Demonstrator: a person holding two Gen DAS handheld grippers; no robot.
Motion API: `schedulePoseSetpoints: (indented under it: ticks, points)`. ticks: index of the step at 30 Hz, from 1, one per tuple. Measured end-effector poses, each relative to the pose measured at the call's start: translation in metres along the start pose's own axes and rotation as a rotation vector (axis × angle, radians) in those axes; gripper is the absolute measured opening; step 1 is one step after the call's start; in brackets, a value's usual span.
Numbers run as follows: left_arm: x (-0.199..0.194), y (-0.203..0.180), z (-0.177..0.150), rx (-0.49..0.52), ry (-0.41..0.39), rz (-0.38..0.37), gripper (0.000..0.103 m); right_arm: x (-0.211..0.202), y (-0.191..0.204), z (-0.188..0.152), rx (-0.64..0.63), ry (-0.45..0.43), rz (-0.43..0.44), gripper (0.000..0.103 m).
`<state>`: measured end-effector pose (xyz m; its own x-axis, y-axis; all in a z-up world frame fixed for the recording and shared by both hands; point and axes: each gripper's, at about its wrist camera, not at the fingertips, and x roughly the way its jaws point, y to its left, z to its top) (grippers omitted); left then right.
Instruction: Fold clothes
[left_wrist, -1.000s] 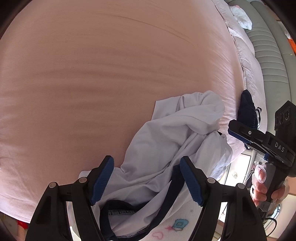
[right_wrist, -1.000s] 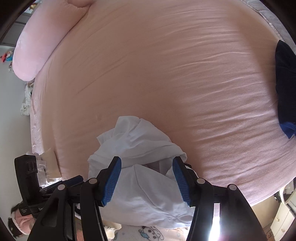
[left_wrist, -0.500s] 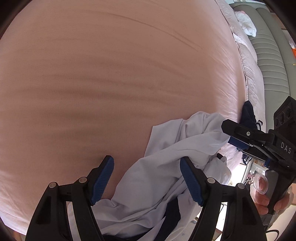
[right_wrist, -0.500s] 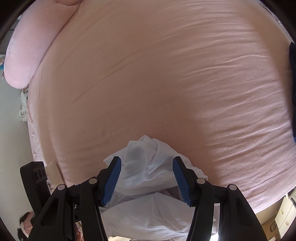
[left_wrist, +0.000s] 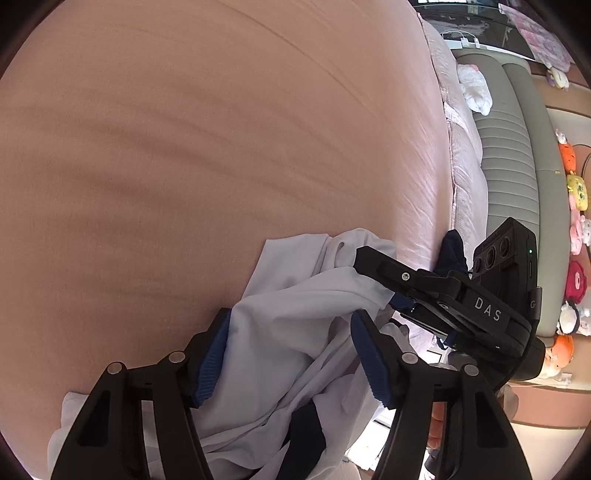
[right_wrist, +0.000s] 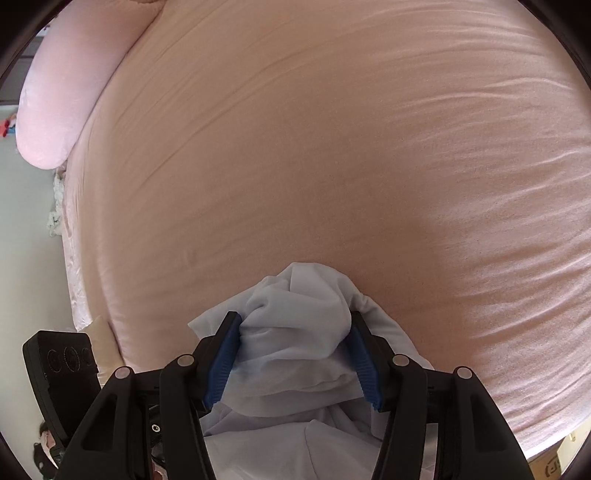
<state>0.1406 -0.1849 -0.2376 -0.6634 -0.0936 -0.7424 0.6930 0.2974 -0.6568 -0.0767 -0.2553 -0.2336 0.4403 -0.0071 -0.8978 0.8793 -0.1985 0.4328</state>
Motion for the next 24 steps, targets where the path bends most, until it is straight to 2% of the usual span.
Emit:
schedulePoseSetpoints:
  ticks: [2, 5, 9, 11, 12, 14, 15, 17, 20, 21, 24]
  points:
    - [0.000, 0.005, 0.000, -0.032, 0.001, -0.031, 0.059, -0.002, -0.002, -0.004, -0.011, -0.013, 0.000, 0.043]
    - [-0.004, 0.010, -0.005, -0.045, -0.026, -0.043, 0.056, -0.004, -0.002, -0.013, -0.034, -0.046, -0.007, 0.033]
    - [-0.007, 0.011, -0.012, -0.032, -0.061, -0.038, 0.048, -0.008, -0.006, -0.027, -0.034, -0.107, 0.032, 0.028]
    - [-0.009, 0.013, -0.015, -0.026, -0.072, -0.042, 0.041, -0.010, -0.009, -0.032, -0.020, -0.115, 0.080, 0.026]
    - [-0.009, 0.013, -0.017, -0.024, -0.075, -0.048, 0.033, -0.011, -0.010, -0.035, -0.026, -0.109, 0.125, 0.024]
    - [-0.009, 0.014, -0.019, -0.026, -0.083, -0.065, 0.023, -0.011, -0.013, -0.040, -0.025, -0.078, 0.247, 0.020]
    - [-0.009, 0.015, -0.020, -0.029, -0.088, -0.075, 0.022, -0.011, -0.014, -0.043, -0.015, -0.061, 0.303, 0.018]
    - [-0.011, 0.016, -0.022, -0.037, -0.098, -0.096, 0.019, -0.012, -0.013, -0.051, -0.003, -0.060, 0.350, 0.017]
    - [-0.021, 0.020, -0.026, -0.058, -0.114, -0.150, 0.019, -0.011, 0.001, -0.059, -0.033, -0.078, 0.377, 0.015]
    - [-0.026, 0.020, -0.027, -0.062, -0.124, -0.166, 0.019, 0.000, 0.010, -0.050, -0.035, -0.071, 0.401, 0.015]
    - [-0.040, 0.019, -0.027, -0.071, -0.152, -0.210, 0.019, -0.014, 0.015, -0.042, -0.084, -0.077, 0.431, 0.015]
